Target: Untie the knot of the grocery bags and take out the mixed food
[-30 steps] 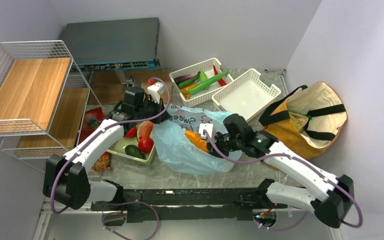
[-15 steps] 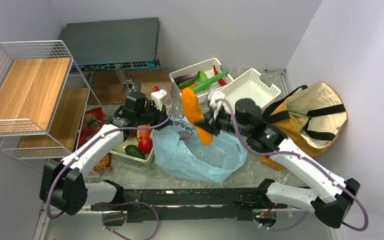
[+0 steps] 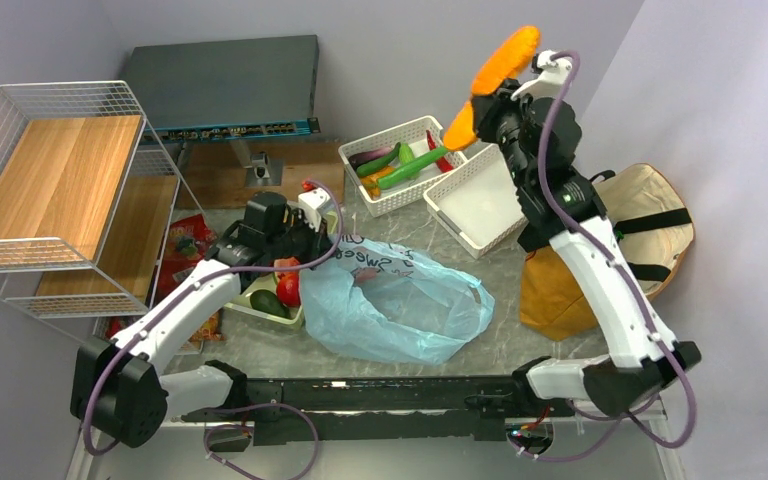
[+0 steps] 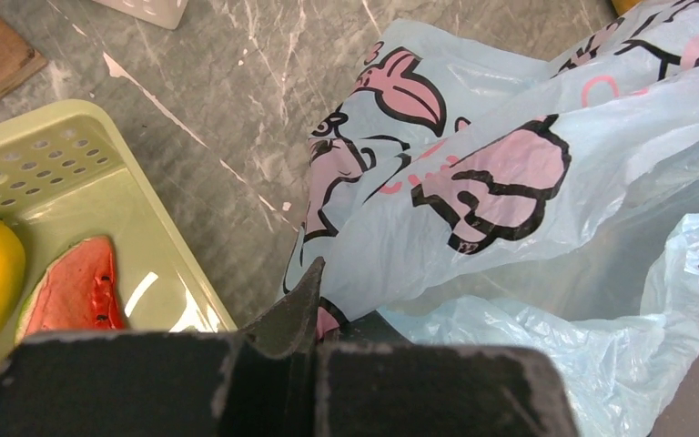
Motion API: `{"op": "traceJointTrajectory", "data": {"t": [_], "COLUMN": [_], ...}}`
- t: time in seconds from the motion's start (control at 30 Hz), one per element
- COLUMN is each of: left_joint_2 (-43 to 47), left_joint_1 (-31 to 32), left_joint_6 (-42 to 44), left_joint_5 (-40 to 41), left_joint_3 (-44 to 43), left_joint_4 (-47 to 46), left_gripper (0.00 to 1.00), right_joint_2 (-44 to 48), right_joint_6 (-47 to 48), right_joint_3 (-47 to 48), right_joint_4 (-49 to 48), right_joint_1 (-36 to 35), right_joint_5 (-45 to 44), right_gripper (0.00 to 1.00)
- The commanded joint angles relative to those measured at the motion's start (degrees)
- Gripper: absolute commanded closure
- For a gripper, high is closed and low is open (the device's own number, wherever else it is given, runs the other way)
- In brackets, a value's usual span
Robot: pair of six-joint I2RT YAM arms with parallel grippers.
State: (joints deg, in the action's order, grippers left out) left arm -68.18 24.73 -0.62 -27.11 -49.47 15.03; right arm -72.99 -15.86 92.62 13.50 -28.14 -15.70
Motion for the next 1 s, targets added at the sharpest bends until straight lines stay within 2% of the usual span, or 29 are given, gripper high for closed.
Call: {"op": "traceJointTrajectory", "data": {"t": [0.0,0.1,0.33,0.4,0.47,0.57,0.67,0.7,0.77,0.83,0.97], "left_joint_2": [3.9,5.2,7.8,8.4,9.0,9.5,9.1,9.0,9.9,12.0,14.8], "left_joint_1": [0.2,0.2,1.2,2.1,3.1,4.8,5.8,6.0,6.3,7.6,15.7], "left_joint_6": [3.4,5.3,11.5,13.1,14.4,16.1,16.3,16.1,16.3,19.1,32.4], "left_joint_5": [-0.1,0.0,0.4,0.8,1.6,2.9,3.2,3.1,2.3,1.5,1.2], "left_joint_3": [0.5,0.5,0.6,0.7,1.2,1.6,1.4,1.2,1.5,3.0,8.0], "left_joint_4": [0.7,1.7,4.6,5.5,6.0,6.5,7.2,7.3,6.7,5.4,7.7], "left_gripper": [1.0,1.0,1.0,1.0,1.0,1.0,1.0,1.0,1.0,1.0,1.0], "right_joint_2": [-4.8,-8.3,-14.7,-15.9,-17.1,-19.9,-21.7,-21.8,-20.9,-19.0,-14.7], "right_joint_6": [-10.0,-12.1,-6.8,-5.9,-6.0,-5.5,-3.6,-2.2,1.5,7.1,19.9], "right_joint_3": [-4.2,-6.4,-14.6,-16.7,-18.0,-16.8,-13.8,-12.4,-10.5,-10.1,-11.7], "right_joint_4": [10.8,13.1,4.8,1.9,0.4,0.7,2.3,3.7,6.7,10.2,20.4], "right_joint_1": [9.8,14.5,17.8,18.0,18.6,19.1,19.6,19.8,19.7,19.7,19.3], "right_joint_5": [-6.4,-3.6,-3.2,-4.1,-4.1,-2.3,4.1,6.9,14.1,24.9,42.2], "right_gripper": [1.0,1.0,0.98,0.9,0.78,0.44,0.1,0.03,0.0,0.0,0.02]}}
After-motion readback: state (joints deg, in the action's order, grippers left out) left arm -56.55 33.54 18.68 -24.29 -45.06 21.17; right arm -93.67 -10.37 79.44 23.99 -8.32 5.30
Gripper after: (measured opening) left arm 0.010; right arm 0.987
